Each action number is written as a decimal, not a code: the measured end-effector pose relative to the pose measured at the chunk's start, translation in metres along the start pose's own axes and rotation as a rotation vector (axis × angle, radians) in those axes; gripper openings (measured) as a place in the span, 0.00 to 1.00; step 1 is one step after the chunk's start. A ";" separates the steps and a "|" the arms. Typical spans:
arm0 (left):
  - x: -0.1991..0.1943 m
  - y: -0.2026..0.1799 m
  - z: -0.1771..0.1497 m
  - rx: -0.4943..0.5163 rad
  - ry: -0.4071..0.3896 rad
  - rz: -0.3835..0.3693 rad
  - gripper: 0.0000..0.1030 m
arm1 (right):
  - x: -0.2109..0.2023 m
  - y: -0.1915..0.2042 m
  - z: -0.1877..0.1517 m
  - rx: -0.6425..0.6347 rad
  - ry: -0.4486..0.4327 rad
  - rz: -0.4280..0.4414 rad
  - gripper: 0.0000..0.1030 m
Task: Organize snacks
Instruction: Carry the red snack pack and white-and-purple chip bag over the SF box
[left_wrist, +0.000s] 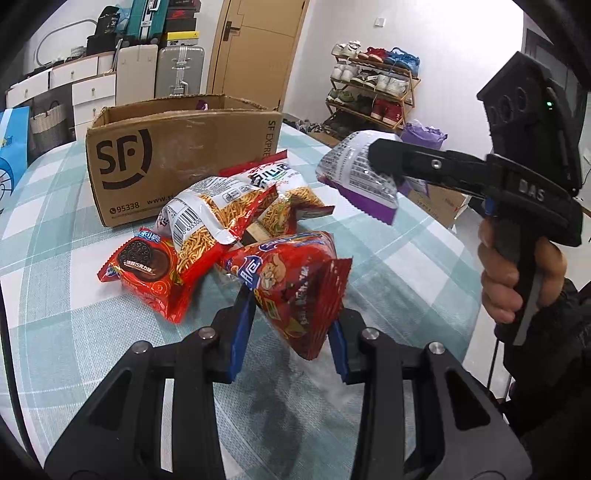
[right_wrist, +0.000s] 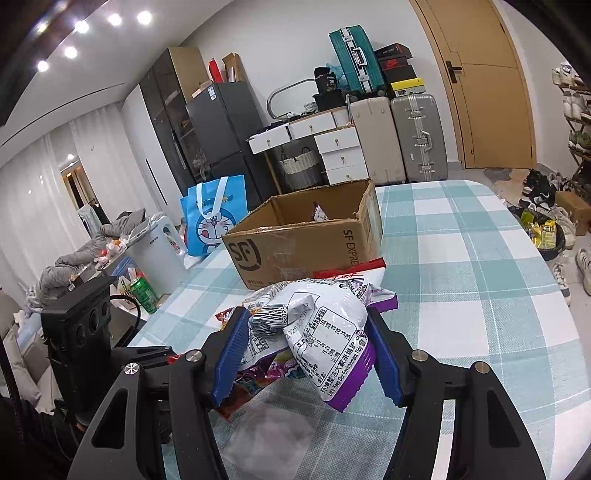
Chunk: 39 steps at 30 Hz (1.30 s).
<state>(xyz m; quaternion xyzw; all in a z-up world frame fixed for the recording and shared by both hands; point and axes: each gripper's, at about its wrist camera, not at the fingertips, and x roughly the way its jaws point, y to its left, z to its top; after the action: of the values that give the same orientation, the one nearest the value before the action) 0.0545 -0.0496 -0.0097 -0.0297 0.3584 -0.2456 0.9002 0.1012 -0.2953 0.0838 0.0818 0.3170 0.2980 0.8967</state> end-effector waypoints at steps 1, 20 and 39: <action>-0.004 0.000 -0.001 0.000 -0.004 -0.002 0.33 | -0.001 0.000 0.001 0.000 -0.005 0.000 0.61; -0.078 0.000 0.037 0.004 -0.176 0.040 0.33 | -0.013 0.010 0.017 -0.005 -0.081 0.016 0.61; -0.068 0.045 0.122 -0.020 -0.254 0.228 0.33 | 0.018 0.004 0.072 0.033 -0.129 -0.022 0.61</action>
<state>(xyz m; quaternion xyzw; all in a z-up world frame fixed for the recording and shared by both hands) 0.1118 0.0061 0.1130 -0.0287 0.2454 -0.1324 0.9599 0.1545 -0.2788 0.1324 0.1118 0.2644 0.2769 0.9170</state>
